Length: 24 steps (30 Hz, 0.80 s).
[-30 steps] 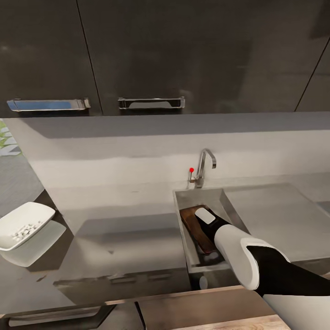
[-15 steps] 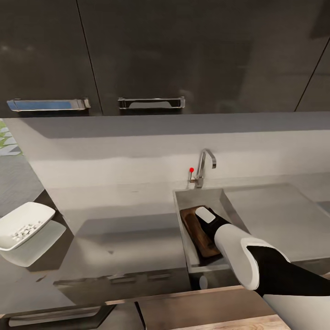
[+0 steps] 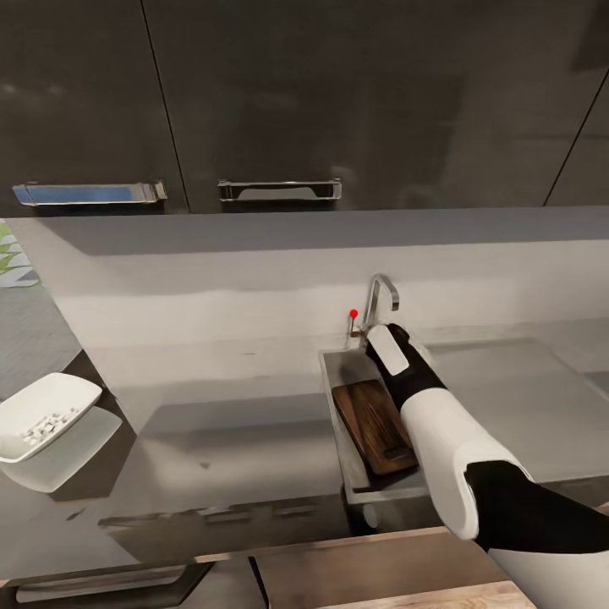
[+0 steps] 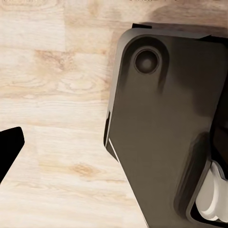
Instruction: In the kitchen, take the Vidalia onion out of the sink, dice it on the chopping board with the paring knife, put the diced onion into the bowl on the countertop, then place both the paring knife and the chopping board into the sink.
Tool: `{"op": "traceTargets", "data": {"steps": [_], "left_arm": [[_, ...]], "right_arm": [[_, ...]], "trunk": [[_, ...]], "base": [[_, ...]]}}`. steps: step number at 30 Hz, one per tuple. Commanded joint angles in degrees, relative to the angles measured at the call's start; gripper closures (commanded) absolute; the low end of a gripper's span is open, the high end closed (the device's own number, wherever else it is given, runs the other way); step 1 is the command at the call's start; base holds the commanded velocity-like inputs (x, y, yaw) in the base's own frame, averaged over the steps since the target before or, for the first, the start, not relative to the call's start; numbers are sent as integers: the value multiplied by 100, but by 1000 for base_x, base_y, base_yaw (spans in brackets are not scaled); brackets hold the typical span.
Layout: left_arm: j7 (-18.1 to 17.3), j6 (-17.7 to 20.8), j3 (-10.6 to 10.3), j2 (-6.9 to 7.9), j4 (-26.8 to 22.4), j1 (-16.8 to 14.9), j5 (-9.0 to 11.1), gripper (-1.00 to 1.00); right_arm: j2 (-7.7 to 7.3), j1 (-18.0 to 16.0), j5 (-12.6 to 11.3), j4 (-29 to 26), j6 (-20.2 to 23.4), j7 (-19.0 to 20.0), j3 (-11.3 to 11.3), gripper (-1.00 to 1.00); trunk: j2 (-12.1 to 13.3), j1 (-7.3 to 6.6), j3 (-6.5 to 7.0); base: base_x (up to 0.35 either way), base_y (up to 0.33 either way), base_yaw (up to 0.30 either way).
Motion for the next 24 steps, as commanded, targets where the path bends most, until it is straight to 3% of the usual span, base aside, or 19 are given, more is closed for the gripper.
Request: {"op": "traceTargets", "data": {"steps": [1,4,6,12,15,18,21,24], "left_arm": [[4,-39,-48,-3,21,-9,35,-100],[4,-42,-47,-3,21,-9,35,-100],[4,-43,-47,-3,21,-9,35,-100],[-2,-45,-47,-11,21,-9,35,-100],[2,-51,-47,-11,17,-9,38,-100],[2,-52,-47,-11,14,-9,43,-100],[2,-52,-47,-11,13,-9,44,-100],[3,-52,-47,-11,12,-9,44,-100]], "right_arm": [[0,-5,2,111,77,191,51,-100],[0,-5,181,558,106,932,200,-100],[0,-5,467,834,108,1306,310,-100],[0,-5,1577,1259,86,2419,446,-100],[-154,-5,2062,1411,45,3131,454,-100],[-217,-5,2442,1449,-40,3717,455,-100],[-287,-5,2907,1494,-173,4012,459,-100],[-330,-5,3134,1774,-576,4331,458,-100]], "trunk": [[-12,3,-12],[-12,3,-12],[-12,3,-12],[-12,3,-12],[-12,3,-12],[-12,3,-12],[-12,3,-12],[-12,3,-12]], "base": [[0,0,0],[0,0,0],[0,0,0],[0,0,0],[0,0,0],[-5,0,0],[-84,0,0],[-166,0,0]]}}
